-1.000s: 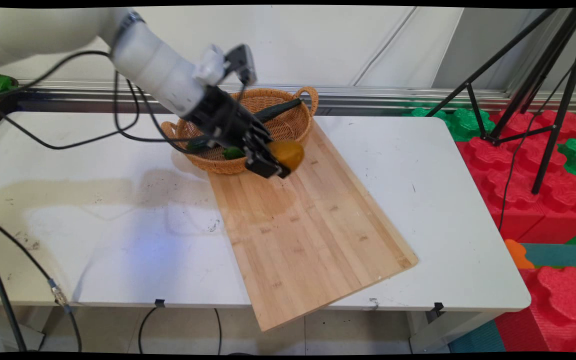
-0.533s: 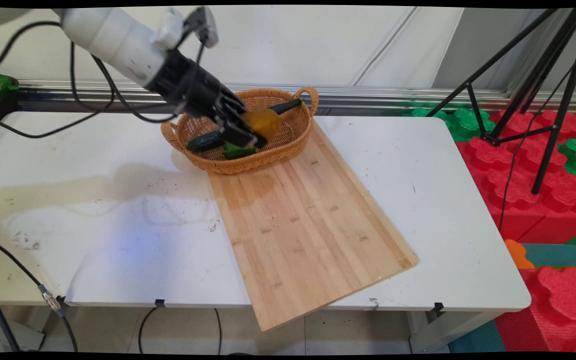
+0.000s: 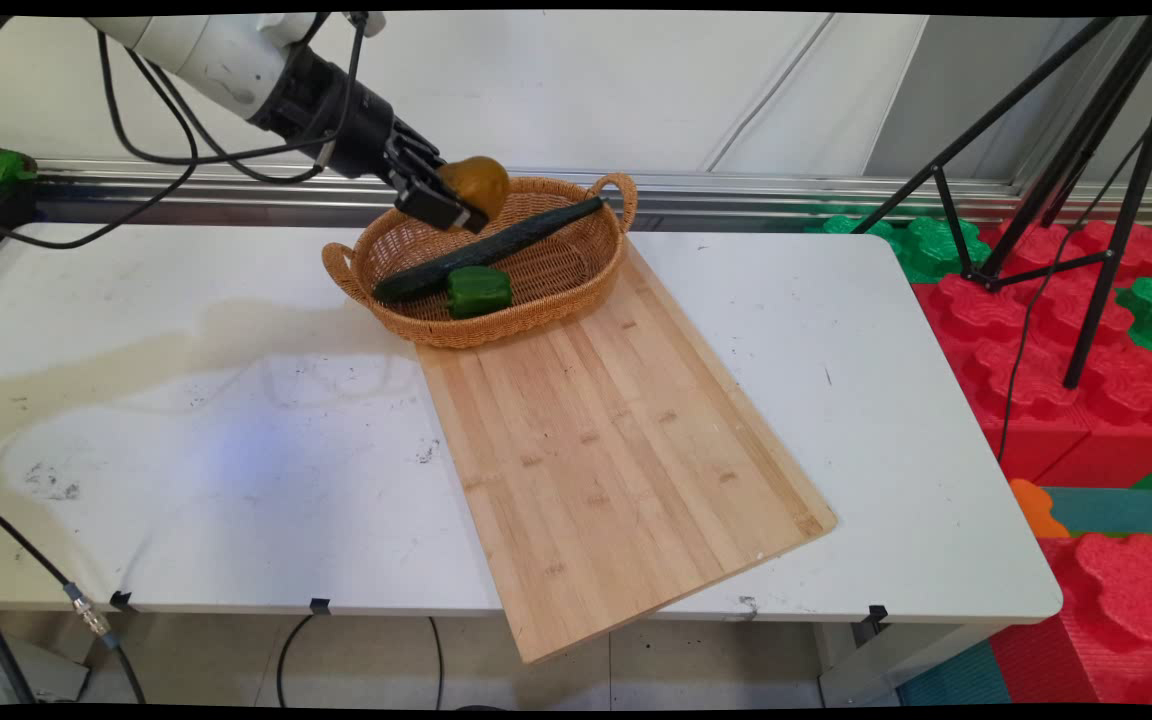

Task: Place the picked object in the vegetable basket

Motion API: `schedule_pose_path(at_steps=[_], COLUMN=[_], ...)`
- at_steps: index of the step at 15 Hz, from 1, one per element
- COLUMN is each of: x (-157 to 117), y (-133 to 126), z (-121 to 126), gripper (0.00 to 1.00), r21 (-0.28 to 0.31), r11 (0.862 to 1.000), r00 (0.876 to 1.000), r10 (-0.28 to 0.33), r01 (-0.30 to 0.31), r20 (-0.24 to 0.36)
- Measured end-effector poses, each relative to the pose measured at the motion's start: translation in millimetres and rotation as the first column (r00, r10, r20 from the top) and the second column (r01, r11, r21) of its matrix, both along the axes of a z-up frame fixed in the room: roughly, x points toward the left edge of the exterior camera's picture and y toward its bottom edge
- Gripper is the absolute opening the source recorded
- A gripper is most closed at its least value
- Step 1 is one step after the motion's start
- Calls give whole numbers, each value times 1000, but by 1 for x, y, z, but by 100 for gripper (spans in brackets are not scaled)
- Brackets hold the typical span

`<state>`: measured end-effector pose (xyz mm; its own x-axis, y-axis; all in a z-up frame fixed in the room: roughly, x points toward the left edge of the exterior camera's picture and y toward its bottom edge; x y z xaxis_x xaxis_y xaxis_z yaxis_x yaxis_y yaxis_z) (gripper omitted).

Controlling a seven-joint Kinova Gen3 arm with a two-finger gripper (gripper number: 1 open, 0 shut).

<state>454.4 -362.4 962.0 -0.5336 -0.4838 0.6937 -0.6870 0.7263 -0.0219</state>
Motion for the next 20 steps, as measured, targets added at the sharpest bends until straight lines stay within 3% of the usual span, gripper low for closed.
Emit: schedule_pose_path(at_steps=[9,20], x=[15,-22], y=[-57,-117], z=[-34,-101], gripper=[0,0], r21=[-3,53], r11=[998,993], r00=[997,994], r10=[60,100], r01=[-60,-102], r20=[46,49])
